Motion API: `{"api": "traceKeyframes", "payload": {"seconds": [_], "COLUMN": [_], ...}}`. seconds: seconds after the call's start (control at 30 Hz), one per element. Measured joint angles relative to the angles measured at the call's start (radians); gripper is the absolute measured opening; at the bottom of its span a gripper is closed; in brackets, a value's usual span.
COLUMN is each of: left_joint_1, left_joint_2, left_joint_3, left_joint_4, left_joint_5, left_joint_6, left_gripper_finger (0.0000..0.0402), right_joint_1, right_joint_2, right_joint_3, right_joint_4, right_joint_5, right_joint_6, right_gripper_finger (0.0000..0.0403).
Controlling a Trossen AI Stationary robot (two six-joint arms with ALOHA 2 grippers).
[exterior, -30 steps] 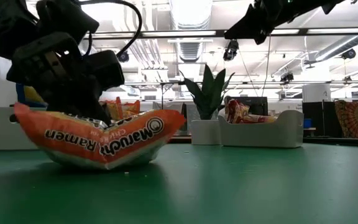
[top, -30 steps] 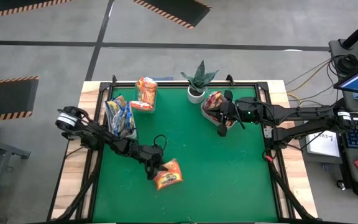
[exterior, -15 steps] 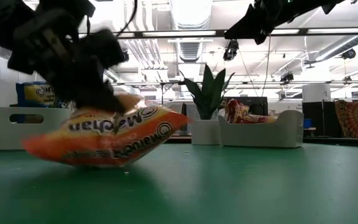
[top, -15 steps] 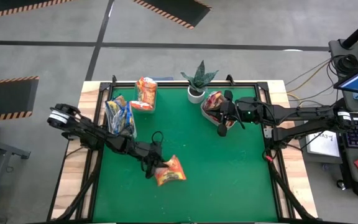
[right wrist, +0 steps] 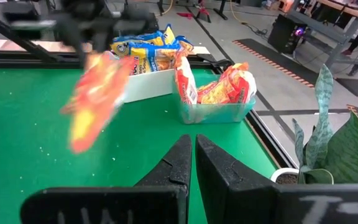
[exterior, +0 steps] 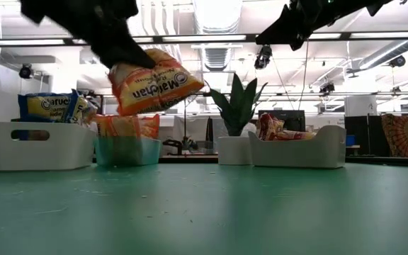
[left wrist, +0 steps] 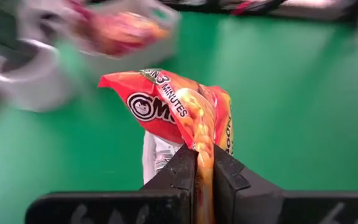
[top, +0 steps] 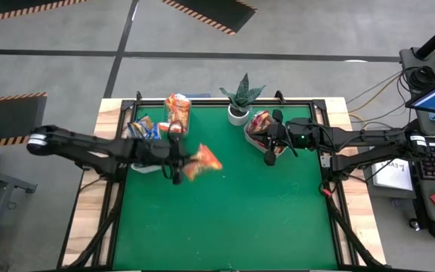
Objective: Sort Maruchan noodles
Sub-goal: Put the orange noodle pack into the green bin
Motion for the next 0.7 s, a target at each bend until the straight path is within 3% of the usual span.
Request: {"api": "traceKeyframes", "payload": {"seconds": [0.2, 0.27, 0.33, 0.53, 0.7], "left_joint_1": [0.116, 0.166, 0.226, 0.457, 0.649], "left_joint_2": [-0.017, 0.002, 0.018, 0.064, 0.105], "left_joint_3": [0.257, 0.334, 0.395, 0.469, 0.459], "left_joint_4": [-0.411, -0.496, -0.525, -0.581, -0.582], "left_joint_5": [-0.223, -0.31, -0.33, -0.24, -0.002], "left_joint_6": [0.393, 0.511, 0.627, 0.909, 1.006], "left_gripper_finger": [0.0005, 0.0005, 0.0005, 0.0005, 0.0004], "right_joint_1": [0.0, 0.0, 0.0, 0.0, 0.0], "right_joint_2": [0.0, 0.0, 0.0, 0.0, 0.0], "right_joint_3": [0.0, 0.0, 0.0, 0.0, 0.0], "right_joint_4": [0.0, 0.0, 0.0, 0.0, 0.0], "right_joint_5": [0.0, 0.0, 0.0, 0.0, 0.0], "right_joint_6": [-0.002, -0.002, -0.003, -0.006, -0.017], "right_gripper_finger": [0.0013, 0.0013, 0.0013, 0.0013, 0.0013]}}
